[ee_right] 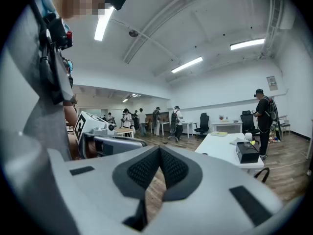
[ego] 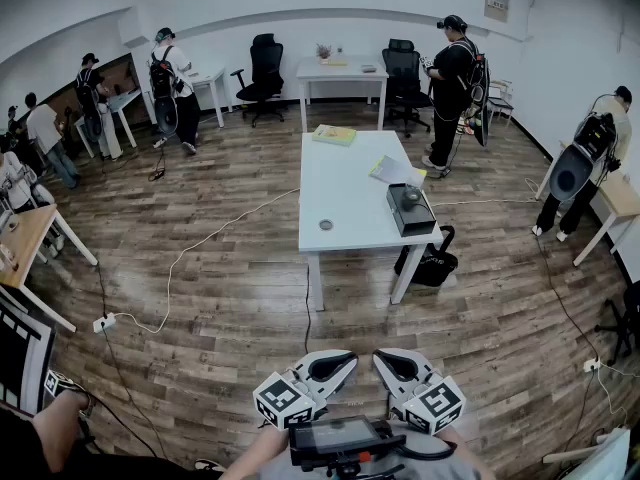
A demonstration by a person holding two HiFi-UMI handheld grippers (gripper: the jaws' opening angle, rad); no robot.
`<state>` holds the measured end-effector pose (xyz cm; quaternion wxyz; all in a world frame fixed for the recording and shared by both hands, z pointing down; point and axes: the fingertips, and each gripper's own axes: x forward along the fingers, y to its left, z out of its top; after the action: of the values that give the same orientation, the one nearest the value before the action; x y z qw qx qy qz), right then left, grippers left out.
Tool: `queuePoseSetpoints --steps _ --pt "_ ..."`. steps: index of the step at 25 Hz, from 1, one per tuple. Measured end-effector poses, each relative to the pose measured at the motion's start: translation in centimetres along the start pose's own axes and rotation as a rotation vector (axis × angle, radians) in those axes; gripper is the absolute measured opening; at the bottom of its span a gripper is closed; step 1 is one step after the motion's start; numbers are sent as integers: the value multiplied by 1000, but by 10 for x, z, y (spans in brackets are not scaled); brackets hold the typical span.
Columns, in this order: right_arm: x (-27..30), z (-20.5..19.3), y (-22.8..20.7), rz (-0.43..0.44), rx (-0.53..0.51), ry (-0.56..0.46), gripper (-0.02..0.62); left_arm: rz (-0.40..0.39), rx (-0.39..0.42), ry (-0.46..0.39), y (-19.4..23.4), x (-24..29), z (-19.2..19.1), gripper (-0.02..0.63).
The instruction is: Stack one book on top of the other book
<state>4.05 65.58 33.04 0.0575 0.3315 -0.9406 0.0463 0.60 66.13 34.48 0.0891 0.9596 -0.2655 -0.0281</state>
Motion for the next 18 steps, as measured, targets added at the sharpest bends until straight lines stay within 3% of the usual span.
queuePoseSetpoints --steps 18 --pt "9 0 11 47 51 -1 29 24 -28 17 9 -5 -9 32"
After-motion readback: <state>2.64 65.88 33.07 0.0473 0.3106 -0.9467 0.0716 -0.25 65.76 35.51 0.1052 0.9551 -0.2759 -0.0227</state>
